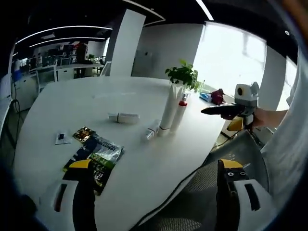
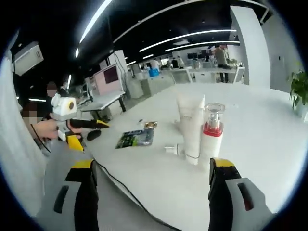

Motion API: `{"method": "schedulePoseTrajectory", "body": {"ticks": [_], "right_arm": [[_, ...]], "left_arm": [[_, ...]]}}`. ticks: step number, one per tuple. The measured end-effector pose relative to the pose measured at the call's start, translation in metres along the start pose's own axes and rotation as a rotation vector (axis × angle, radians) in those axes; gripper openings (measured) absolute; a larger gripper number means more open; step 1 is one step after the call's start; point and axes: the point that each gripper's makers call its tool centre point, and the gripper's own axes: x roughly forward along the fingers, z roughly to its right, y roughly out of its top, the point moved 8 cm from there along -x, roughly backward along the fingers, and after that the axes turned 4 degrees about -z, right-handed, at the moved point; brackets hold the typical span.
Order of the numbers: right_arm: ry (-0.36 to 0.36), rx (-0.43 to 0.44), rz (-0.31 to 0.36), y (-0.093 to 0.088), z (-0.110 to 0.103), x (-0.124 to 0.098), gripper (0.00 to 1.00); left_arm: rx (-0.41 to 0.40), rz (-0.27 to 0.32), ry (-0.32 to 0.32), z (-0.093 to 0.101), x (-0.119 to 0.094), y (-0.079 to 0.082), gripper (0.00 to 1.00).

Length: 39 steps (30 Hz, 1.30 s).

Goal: Arrange the skincare products in the storage area until every visible bottle or jar stands upright without overlapping.

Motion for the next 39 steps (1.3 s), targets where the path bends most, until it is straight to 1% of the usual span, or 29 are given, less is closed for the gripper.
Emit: {"method": "schedulePoseTrajectory", "body": {"ticks": [4, 8, 10, 13, 14, 16, 20, 29, 30, 32, 36, 39], "right_arm": [[-0.001, 0.01, 0.004, -0.003, -0.005, 0.001, 0.99], [0.006, 0.03, 0.0, -0.009, -0.009, 0.004, 1.0], [-0.007, 0.002, -0.013, -0.007, -0.012, 0.006, 1.0], [-0.01, 0.014, -0.011, -0.009, -0.012, 0.006, 1.0], [-0.02, 0.0, -0.024, -0.011, -0.012, 0.005, 1.0], [-0.017, 0.001, -0.037, -0.012, -0.015, 0.004, 1.0], [-0.019, 0.009, -0.025, -0.01, -0.014, 0.003, 1.0], [-0.007, 0.014, -0.036, -0.012, -0.016, 0.003, 1.0], [-0.005, 0.016, -0.038, -0.012, -0.015, 0.003, 0.99], [0.002, 0.018, -0.04, -0.013, -0.014, 0.003, 0.98], [0.01, 0.043, -0.027, -0.013, -0.009, 0.003, 0.97], [0.001, 0.064, -0.027, -0.014, -0.007, 0.002, 0.96]], "left_arm": [[-0.005, 0.013, 0.008, -0.001, -0.003, 0.001, 0.99], [-0.007, 0.008, 0.011, -0.001, -0.002, -0.001, 0.99], [-0.003, 0.002, 0.013, -0.003, -0.001, -0.004, 0.99], [-0.005, 0.006, 0.011, -0.002, -0.002, -0.002, 0.99], [-0.006, 0.008, 0.011, -0.002, -0.002, -0.002, 0.99], [-0.009, 0.012, 0.013, -0.003, -0.003, -0.003, 0.99], [-0.01, 0.013, 0.013, -0.003, -0.003, -0.003, 0.99], [0.008, -0.017, 0.003, -0.003, -0.001, -0.005, 0.99], [0.0, -0.023, -0.003, -0.003, 0.0, -0.005, 0.99], [-0.025, -0.011, -0.011, -0.002, 0.0, -0.002, 0.99], [-0.026, -0.026, -0.019, -0.004, 0.006, -0.002, 0.99], [-0.01, -0.055, -0.043, -0.004, 0.014, -0.001, 0.92]]}}
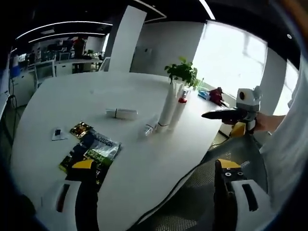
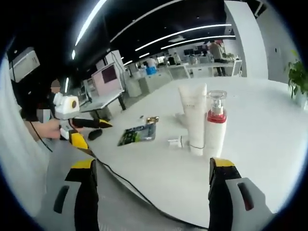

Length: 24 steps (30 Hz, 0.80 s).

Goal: Arrange the skincare products in the storage area until every visible bottle or jar stands upright without overlapping.

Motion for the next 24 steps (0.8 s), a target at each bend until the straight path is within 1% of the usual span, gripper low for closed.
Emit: {"method": "schedulePoseTrajectory", "body": {"ticks": [3, 7, 10, 13, 17, 19, 21, 23, 24], "right_arm": [[-0.002, 0.022, 0.014, 0.001, -0.002, -0.002, 0.96], [-0.003, 0.028, 0.005, -0.003, 0.001, -0.001, 0.96], [-0.005, 0.032, 0.004, -0.003, 0.002, -0.001, 0.95], [-0.022, 0.035, 0.018, -0.002, 0.005, -0.002, 0.94], [-0.037, 0.028, 0.018, -0.002, 0.006, -0.002, 0.93], [-0.042, 0.026, 0.017, -0.002, 0.006, -0.002, 0.93], [-0.044, 0.026, 0.016, -0.002, 0.006, -0.002, 0.93], [-0.044, 0.027, 0.013, -0.002, 0.006, -0.002, 0.93], [-0.043, 0.03, 0.012, -0.002, 0.006, -0.002, 0.93]], "left_arm": [[0.022, -0.018, -0.004, -0.001, 0.012, 0.004, 0.93], [0.055, -0.048, -0.024, 0.002, 0.032, 0.012, 0.92], [0.076, -0.062, -0.034, -0.005, 0.047, 0.015, 0.89], [0.089, -0.061, -0.056, -0.003, 0.059, 0.024, 0.85], [0.122, -0.061, -0.075, -0.005, 0.075, 0.033, 0.79], [0.142, -0.069, -0.079, -0.011, 0.083, 0.035, 0.75], [0.152, -0.09, -0.084, -0.012, 0.091, 0.036, 0.71], [0.161, -0.1, -0.088, -0.017, 0.097, 0.035, 0.7], [0.173, -0.105, -0.085, -0.014, 0.099, 0.035, 0.69]]}}
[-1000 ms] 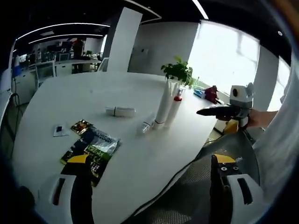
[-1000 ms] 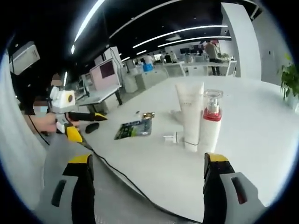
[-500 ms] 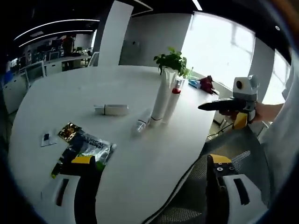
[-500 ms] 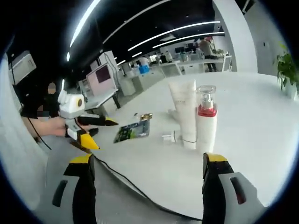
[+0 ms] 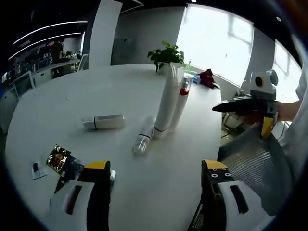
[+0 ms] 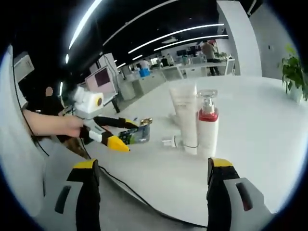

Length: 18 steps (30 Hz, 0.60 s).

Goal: Arrange the skincare products in the storage area until every visible bottle or jar stands upright without overlapping.

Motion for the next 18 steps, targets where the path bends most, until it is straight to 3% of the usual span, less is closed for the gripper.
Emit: {"method": "schedulePoseTrajectory", "body": {"ticks": [18], "right_arm": [[0.027, 0.047, -0.018, -0.005, 0.004, 0.003, 0.92]], "left_arm": [[0.034, -0.038, 0.01, -0.022, 0.051, 0.006, 0.54]]}}
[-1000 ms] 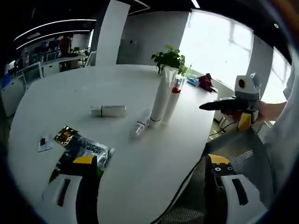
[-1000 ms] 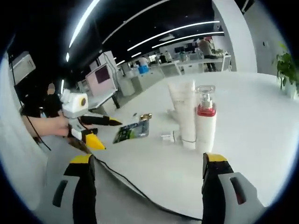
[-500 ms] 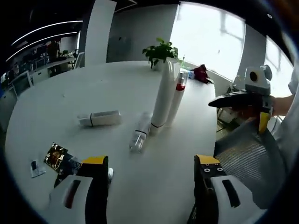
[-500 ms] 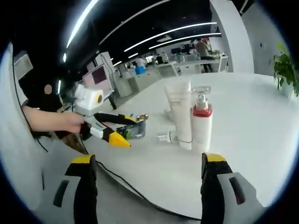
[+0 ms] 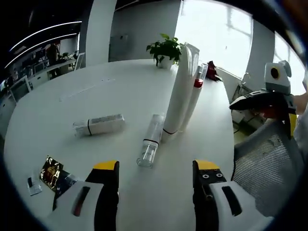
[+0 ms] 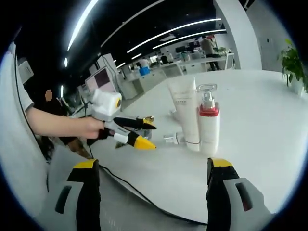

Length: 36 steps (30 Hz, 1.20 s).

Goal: Arrange the skincare products in the storage area until every visible bottle or jar stands upright without overlapping.

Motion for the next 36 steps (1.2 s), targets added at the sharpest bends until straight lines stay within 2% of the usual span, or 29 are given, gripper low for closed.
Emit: {"method": "schedulePoseTrajectory", "body": {"ticks": [9, 14, 22, 26, 36], "right_arm": [[0.001, 0.012, -0.013, 0.001, -0.003, 0.0, 0.92], [-0.007, 0.023, -0.014, 0.001, -0.003, -0.001, 0.92], [-0.006, 0.036, -0.013, 0.001, -0.002, -0.001, 0.91], [-0.006, 0.04, -0.019, 0.0, -0.002, -0.001, 0.91], [-0.016, 0.045, -0.018, 0.0, -0.001, -0.002, 0.91]], "left_arm": [[0.03, -0.015, -0.003, 0.004, 0.018, 0.006, 0.47], [0.119, -0.03, 0.043, -0.004, 0.028, 0.005, 0.38], [0.128, -0.039, 0.048, -0.008, 0.041, 0.003, 0.32], [0.138, -0.045, 0.052, -0.01, 0.045, 0.004, 0.3], [0.222, -0.061, 0.07, -0.01, 0.05, 0.006, 0.23]]}}
